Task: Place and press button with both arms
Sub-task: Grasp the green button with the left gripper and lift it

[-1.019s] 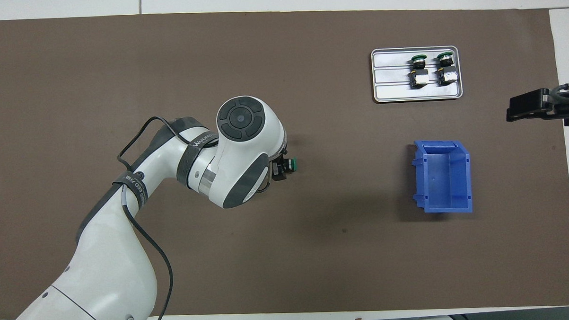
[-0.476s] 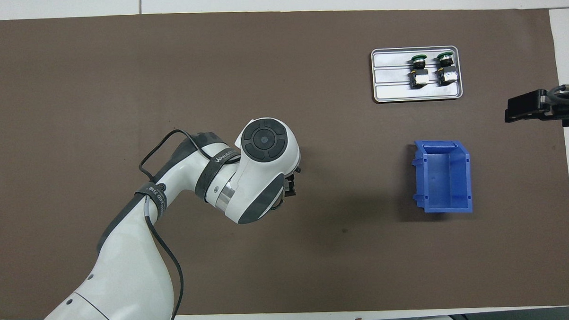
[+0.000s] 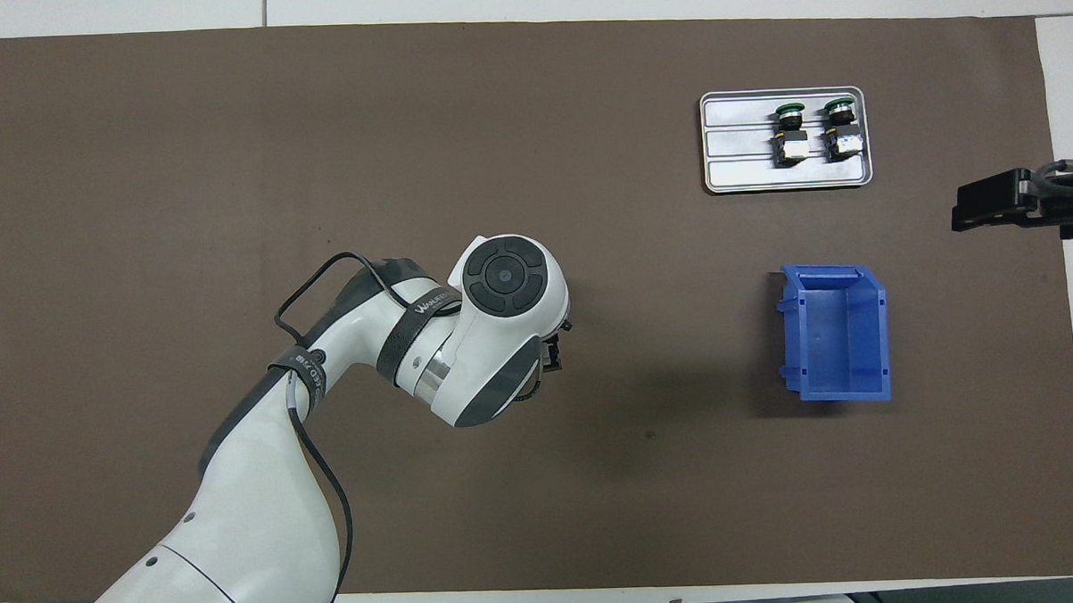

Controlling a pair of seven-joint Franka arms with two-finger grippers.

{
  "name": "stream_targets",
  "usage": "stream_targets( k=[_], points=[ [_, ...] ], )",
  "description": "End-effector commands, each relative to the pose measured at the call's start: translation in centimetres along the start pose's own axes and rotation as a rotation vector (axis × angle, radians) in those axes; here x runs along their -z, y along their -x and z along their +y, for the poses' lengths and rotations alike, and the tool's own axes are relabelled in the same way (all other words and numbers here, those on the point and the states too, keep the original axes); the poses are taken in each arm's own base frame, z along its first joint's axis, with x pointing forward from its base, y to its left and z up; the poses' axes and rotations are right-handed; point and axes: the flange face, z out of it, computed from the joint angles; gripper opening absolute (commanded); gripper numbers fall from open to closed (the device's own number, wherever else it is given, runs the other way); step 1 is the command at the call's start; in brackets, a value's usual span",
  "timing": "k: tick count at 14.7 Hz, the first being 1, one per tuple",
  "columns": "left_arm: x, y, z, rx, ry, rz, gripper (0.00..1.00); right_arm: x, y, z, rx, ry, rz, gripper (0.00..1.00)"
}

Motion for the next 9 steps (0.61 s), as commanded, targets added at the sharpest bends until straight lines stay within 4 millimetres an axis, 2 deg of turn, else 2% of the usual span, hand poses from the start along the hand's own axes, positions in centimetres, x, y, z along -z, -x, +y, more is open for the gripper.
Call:
stream_targets(
  k=[1, 7, 9],
  points=[
    [-0.5, 0.1, -0.2, 0.019, 0.042, 0.003, 0.92, 0.1, 0.6, 0.3, 0.010, -0.005, -0.003, 0.99],
    [-1.3, -0.1, -0.2, 0.016, 0.035, 0.017, 0.87, 0.1, 0.5, 0.4, 0.009, -0.006, -0.003, 0.99],
    [-1.6, -0.1, -0.2, 0.017, 0.035, 0.017, 0.82, 0.1, 0.5, 0.4, 0.009, -0.006, -0.003, 0.99]
  ],
)
